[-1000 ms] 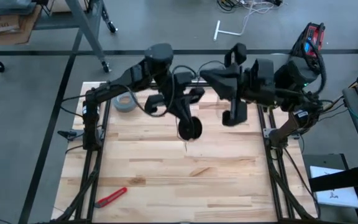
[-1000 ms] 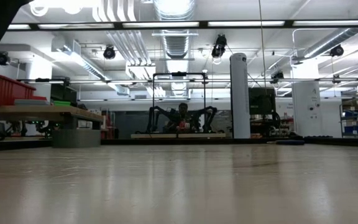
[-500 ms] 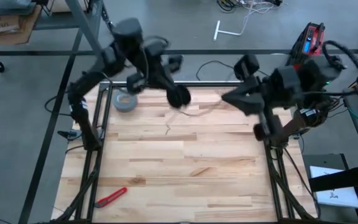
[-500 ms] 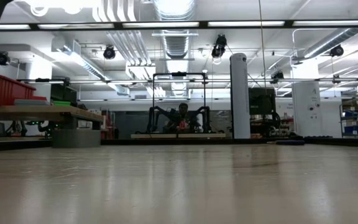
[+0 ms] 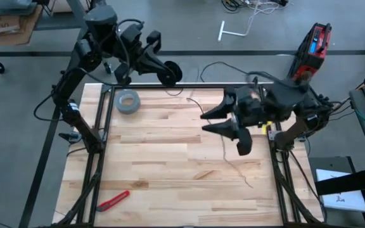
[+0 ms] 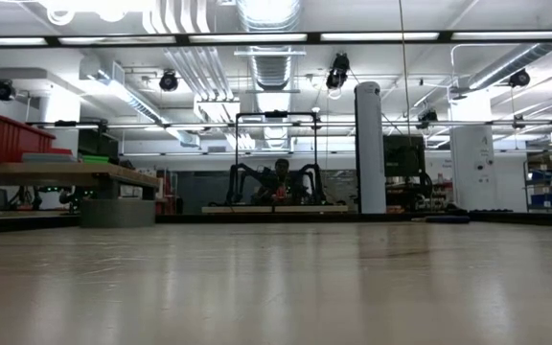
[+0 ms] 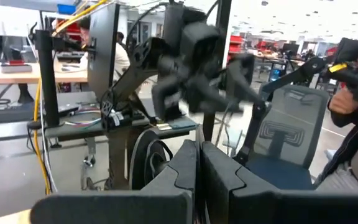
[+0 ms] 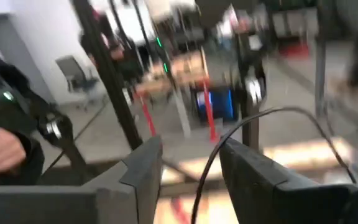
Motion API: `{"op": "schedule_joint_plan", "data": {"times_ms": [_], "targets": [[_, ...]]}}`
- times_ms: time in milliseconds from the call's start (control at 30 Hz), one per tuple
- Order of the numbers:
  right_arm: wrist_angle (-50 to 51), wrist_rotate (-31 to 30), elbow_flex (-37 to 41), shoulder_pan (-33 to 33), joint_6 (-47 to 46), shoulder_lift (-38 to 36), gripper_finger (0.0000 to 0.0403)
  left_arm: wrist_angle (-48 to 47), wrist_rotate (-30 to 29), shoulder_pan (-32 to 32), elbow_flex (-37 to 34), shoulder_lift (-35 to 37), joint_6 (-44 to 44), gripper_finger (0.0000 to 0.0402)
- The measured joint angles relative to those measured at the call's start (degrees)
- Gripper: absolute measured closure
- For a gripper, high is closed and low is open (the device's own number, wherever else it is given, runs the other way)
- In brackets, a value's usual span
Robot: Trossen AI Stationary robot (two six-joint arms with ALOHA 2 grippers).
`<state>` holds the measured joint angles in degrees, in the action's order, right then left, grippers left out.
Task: Coil cords
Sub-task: Coil the black wire on the black spool
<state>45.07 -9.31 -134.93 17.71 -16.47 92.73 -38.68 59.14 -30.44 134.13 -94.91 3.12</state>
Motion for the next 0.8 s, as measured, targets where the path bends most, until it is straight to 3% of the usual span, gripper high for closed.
{"op": "schedule_joint_plan", "data": {"times_ms": [167,367,433,600,800], "targets": [[7.7,0.0,0.0,0.0,-9.1,0.6,0.0236,-0.2,-1.2,0.0,0.0,1.0,0.6,0.0399],[11.4,0.2,0.0,-0.2,-9.2,0.3,0.0244,2.6,-1.8,1.3,0.0,1.6,3.7,0.0398],[14.2,0.3,0.0,-0.6,-9.0,-0.6,0.0247,2.6,-6.0,1.3,0.0,1.5,4.7,0.0399],[21.4,-0.9,0.0,-2.0,-11.6,-3.0,0.0246,2.3,-23.4,1.1,0.0,1.6,7.7,0.0398],[30.9,-2.7,0.0,-3.8,-8.2,-4.6,0.0220,8.0,-22.7,1.7,0.0,1.6,10.2,0.0398]]}}
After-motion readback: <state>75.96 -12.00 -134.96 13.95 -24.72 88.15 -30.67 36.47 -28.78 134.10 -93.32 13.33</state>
